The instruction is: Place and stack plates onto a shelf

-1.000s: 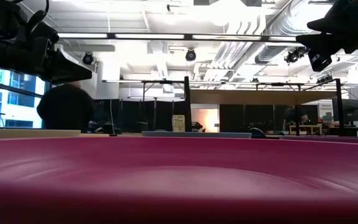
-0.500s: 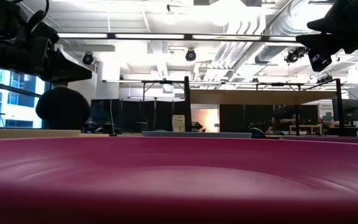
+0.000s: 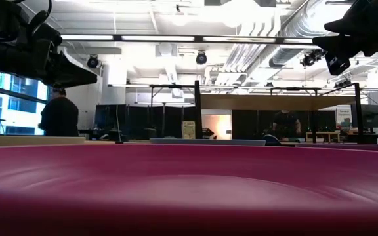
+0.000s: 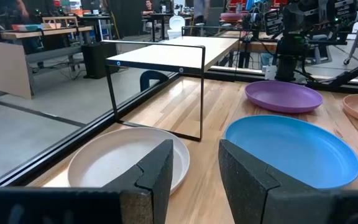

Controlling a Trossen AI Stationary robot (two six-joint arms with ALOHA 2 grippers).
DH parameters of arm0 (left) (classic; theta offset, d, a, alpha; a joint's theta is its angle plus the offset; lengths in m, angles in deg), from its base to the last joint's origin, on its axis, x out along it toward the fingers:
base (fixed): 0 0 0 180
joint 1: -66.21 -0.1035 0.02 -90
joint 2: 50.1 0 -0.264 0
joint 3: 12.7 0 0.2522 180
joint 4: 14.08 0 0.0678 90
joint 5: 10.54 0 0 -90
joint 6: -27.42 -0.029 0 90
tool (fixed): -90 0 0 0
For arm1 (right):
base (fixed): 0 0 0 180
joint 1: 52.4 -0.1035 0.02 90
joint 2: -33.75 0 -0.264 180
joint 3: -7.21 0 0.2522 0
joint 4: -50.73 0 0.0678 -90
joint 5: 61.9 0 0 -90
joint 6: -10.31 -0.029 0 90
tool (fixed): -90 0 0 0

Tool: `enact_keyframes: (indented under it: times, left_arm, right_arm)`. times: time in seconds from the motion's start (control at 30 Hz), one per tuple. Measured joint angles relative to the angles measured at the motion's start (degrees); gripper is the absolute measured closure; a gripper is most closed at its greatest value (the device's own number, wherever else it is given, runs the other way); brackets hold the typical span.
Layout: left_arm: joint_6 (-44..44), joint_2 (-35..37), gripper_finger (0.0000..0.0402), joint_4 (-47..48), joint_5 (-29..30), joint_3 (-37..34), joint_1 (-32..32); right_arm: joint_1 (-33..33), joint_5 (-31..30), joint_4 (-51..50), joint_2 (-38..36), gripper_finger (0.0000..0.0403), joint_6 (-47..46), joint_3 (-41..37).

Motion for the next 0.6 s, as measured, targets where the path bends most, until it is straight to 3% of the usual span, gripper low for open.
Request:
enact_keyframes:
  times: [0.6]
  left_arm:
    - [0.0,0.0,0.0284,-0.04,0.71,0.0,0.0]
  right_arm:
    - [0.0,-0.37,0.01,0.01,0.0267,0.01,0.01]
